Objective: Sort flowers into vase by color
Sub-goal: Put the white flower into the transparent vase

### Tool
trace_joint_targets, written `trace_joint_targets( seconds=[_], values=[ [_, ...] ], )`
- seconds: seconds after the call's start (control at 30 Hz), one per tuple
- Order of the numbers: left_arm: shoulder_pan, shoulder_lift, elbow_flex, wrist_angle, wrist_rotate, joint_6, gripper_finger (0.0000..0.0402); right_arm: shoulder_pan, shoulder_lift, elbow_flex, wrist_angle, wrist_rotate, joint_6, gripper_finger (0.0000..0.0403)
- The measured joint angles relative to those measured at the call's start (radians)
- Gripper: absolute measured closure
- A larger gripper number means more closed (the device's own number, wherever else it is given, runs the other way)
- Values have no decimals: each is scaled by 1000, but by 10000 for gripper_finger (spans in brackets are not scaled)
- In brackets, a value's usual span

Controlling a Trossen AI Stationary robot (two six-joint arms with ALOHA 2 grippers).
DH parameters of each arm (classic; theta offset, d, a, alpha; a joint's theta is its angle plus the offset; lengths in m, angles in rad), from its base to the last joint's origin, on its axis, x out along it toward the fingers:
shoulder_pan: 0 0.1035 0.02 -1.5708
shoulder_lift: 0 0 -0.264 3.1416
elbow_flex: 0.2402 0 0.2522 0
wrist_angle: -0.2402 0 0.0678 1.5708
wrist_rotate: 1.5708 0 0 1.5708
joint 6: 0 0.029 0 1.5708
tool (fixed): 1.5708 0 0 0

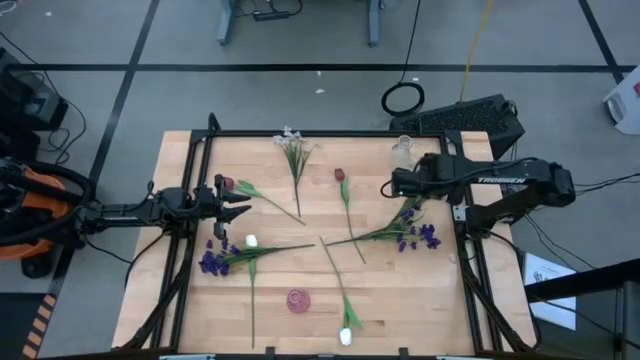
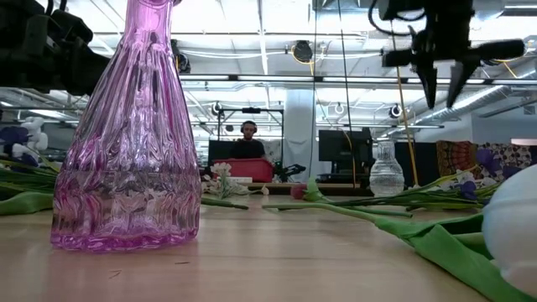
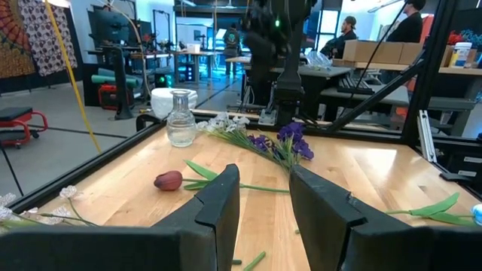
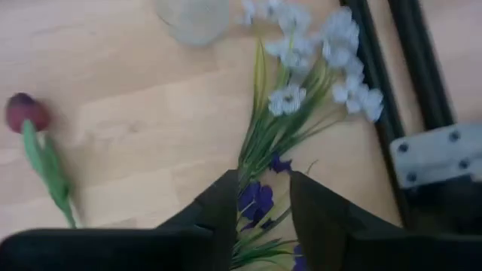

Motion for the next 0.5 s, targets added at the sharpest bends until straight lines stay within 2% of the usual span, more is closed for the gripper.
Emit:
trace_joint_targets(
  seconds=[0.17, 0.3, 0.5],
  values=[
    [0, 0, 0, -1, 0, 0, 278, -53, -27, -159, 143, -66, 38, 224],
    [0, 0, 0, -1, 0, 0, 278, -106, -26, -261, 296, -137, -14, 172],
    [0, 0, 0, -1, 0, 0, 278, -155, -23, -366, 424, -154, 22, 104]
  ],
)
